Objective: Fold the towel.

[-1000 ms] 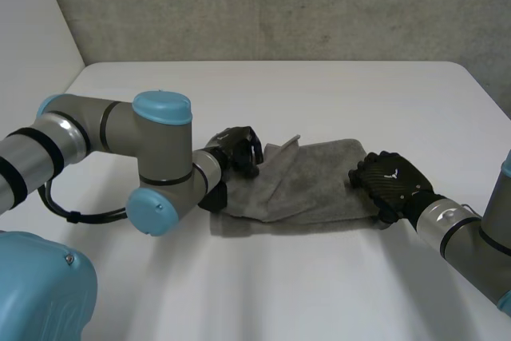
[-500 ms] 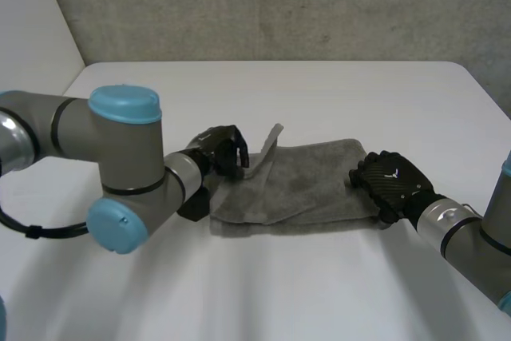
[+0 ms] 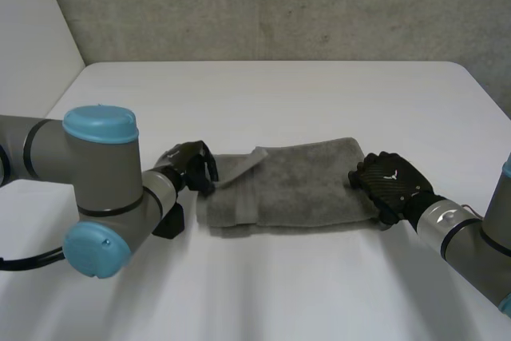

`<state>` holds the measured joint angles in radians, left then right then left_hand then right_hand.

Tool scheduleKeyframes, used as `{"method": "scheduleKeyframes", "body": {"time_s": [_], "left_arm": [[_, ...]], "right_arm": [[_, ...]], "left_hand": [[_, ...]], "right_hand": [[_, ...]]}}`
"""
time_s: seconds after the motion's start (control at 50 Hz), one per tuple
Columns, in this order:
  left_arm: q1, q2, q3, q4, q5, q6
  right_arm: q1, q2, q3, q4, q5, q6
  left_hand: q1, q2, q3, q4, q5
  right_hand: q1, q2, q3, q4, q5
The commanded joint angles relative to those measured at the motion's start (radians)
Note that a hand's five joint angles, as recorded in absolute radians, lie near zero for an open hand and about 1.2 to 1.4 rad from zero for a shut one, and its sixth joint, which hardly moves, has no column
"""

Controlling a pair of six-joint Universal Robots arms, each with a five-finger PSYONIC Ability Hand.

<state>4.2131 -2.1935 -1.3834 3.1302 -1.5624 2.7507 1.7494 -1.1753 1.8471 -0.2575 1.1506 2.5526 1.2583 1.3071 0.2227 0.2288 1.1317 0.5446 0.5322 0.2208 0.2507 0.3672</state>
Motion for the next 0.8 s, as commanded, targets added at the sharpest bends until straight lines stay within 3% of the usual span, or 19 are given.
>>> {"method": "scheduleKeyframes", "body": {"time_s": [0.02,0.12,0.16,0.2,0.22,0.24,0.26,0.54,0.64,0.8], "left_arm": [[-0.018,-0.006,-0.019,0.002,0.001,0.0],[-0.005,-0.008,-0.017,0.002,0.001,0.0],[-0.002,-0.006,-0.016,0.002,0.001,0.0],[0.008,0.0,-0.016,0.002,0.001,0.001],[0.008,0.0,-0.016,0.002,0.001,0.001],[0.008,0.004,-0.014,0.002,-0.001,0.003],[0.008,0.014,-0.011,0.002,-0.002,0.003],[-0.012,0.126,-0.014,0.119,-0.021,0.047],[-0.103,0.08,0.032,0.117,-0.013,0.115],[-0.142,-0.011,0.046,0.117,-0.011,0.217]], "right_arm": [[-0.002,0.0,0.003,0.0,-0.008,-0.018],[-0.007,0.0,0.003,0.001,-0.009,-0.018],[-0.007,0.0,0.003,0.001,-0.009,-0.018],[-0.007,0.0,0.003,0.001,-0.008,-0.018],[-0.007,0.0,0.003,0.001,-0.008,-0.018],[-0.007,-0.001,0.003,0.001,-0.008,-0.018],[-0.007,-0.001,0.004,0.001,-0.008,-0.018],[-0.007,-0.004,0.004,0.001,-0.005,-0.018],[-0.008,-0.004,0.003,0.001,-0.005,-0.018],[-0.01,-0.006,0.004,0.001,-0.005,-0.018]], "left_hand": [[0.138,0.089,-0.048,-0.054,0.09],[0.138,0.089,-0.048,-0.054,0.09],[0.03,-0.019,-0.048,-0.054,-0.018],[-0.586,-0.635,-0.048,-0.054,-0.634],[-0.59,-0.639,-0.048,-0.054,-0.638],[-0.808,-0.857,-0.048,-0.054,-0.856],[-0.888,-0.937,-0.048,-0.054,-0.936],[-0.966,-1.014,-0.048,-0.054,-1.014],[-0.948,-0.997,-0.048,-0.054,-0.996],[-0.933,-0.982,-0.048,-0.054,-0.981]], "right_hand": [[-0.002,0.011,-0.046,-0.076,0.001],[-0.002,0.011,-0.046,-0.076,0.001],[-0.002,0.011,-0.046,-0.076,0.001],[-0.002,0.011,-0.046,-0.076,0.001],[-0.002,0.011,-0.046,-0.076,0.001],[-0.002,0.011,-0.046,-0.076,0.001],[-0.002,0.011,-0.046,-0.076,0.001],[-0.002,0.011,-0.046,-0.076,0.001],[-0.005,0.008,-0.046,-0.076,-0.002],[-0.005,0.008,-0.046,-0.076,-0.002]]}}
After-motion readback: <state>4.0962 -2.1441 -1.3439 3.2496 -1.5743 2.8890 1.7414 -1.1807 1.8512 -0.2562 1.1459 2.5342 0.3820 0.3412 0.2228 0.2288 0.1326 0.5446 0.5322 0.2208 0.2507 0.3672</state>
